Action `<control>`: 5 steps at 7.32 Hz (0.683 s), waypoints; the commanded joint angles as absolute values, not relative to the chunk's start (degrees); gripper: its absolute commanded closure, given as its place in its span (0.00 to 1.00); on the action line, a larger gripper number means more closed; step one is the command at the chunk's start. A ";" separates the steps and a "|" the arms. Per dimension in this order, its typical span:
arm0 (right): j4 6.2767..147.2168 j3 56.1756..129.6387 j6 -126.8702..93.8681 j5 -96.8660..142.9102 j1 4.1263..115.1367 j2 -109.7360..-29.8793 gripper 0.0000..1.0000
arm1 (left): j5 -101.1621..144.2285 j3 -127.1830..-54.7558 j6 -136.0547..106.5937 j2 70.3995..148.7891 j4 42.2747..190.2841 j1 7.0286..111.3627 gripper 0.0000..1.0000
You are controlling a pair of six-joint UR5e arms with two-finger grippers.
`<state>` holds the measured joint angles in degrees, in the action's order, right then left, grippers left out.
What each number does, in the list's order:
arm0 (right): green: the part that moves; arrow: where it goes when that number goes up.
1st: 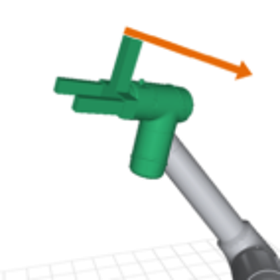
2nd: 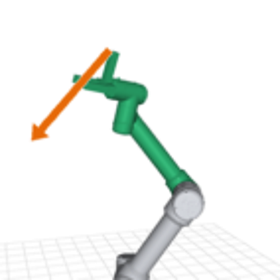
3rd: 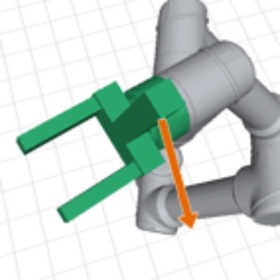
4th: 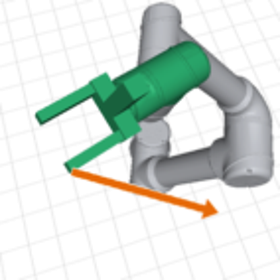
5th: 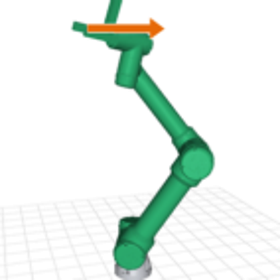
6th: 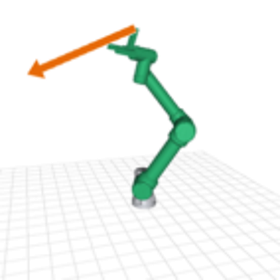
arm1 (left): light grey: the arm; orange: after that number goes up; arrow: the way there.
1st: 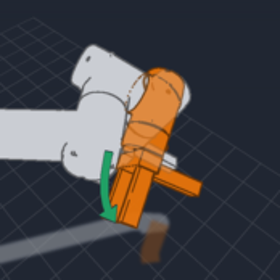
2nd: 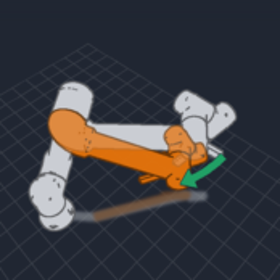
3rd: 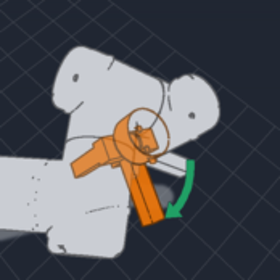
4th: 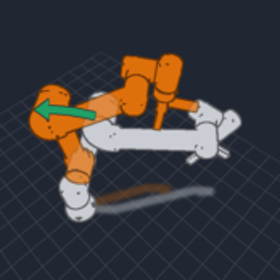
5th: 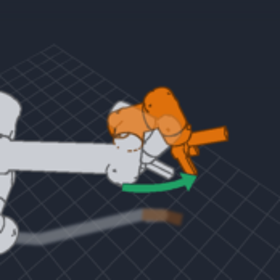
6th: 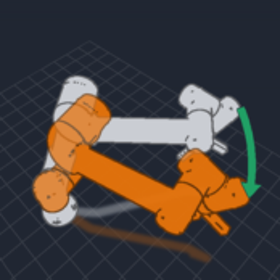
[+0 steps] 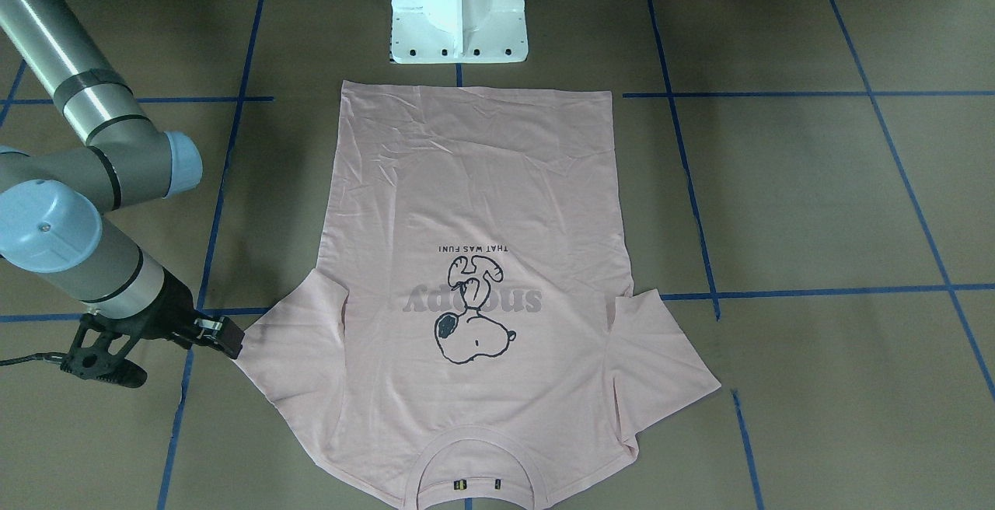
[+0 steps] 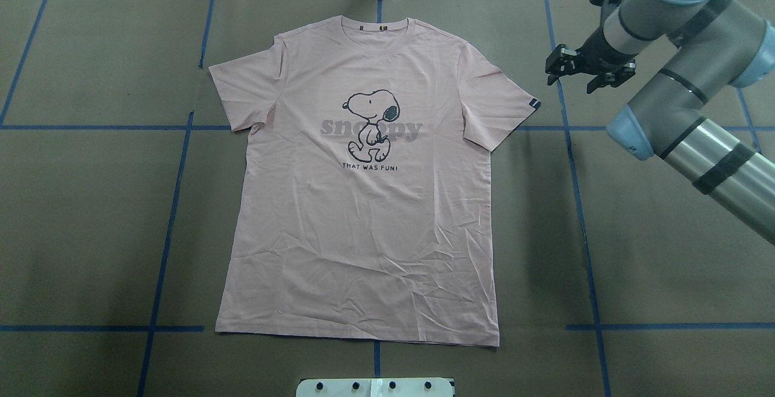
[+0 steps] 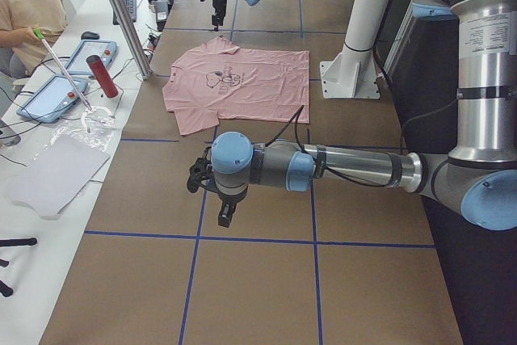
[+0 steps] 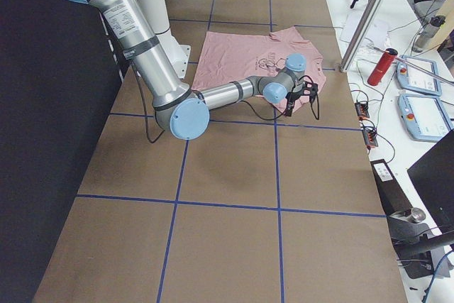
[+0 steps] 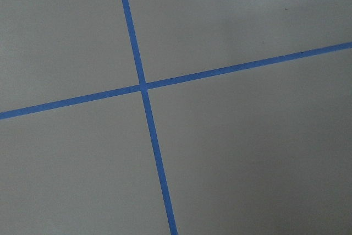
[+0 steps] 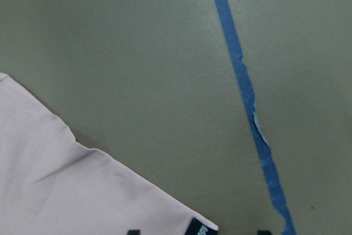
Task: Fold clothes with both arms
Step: 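Grasp the sleeve with the right gripper and fold it inward onto the shirt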
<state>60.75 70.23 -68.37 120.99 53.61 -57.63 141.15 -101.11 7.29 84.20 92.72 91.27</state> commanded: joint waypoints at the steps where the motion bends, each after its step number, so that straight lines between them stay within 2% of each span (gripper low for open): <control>1: 59.77 67.94 -69.78 118.49 52.04 -56.69 0.29 | 141.15 -101.07 7.38 84.11 92.72 91.23 0.00; 4: 59.77 67.50 -69.79 117.78 51.59 -56.87 0.36 | 141.15 -101.25 7.56 84.11 92.72 91.41 0.00; 5: 59.77 67.50 -69.79 117.69 51.33 -56.87 0.45 | 141.59 -101.51 7.65 83.33 92.72 91.41 0.00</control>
<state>59.79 67.63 -69.78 117.96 51.61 -56.85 141.26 -101.31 7.54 83.92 92.73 91.37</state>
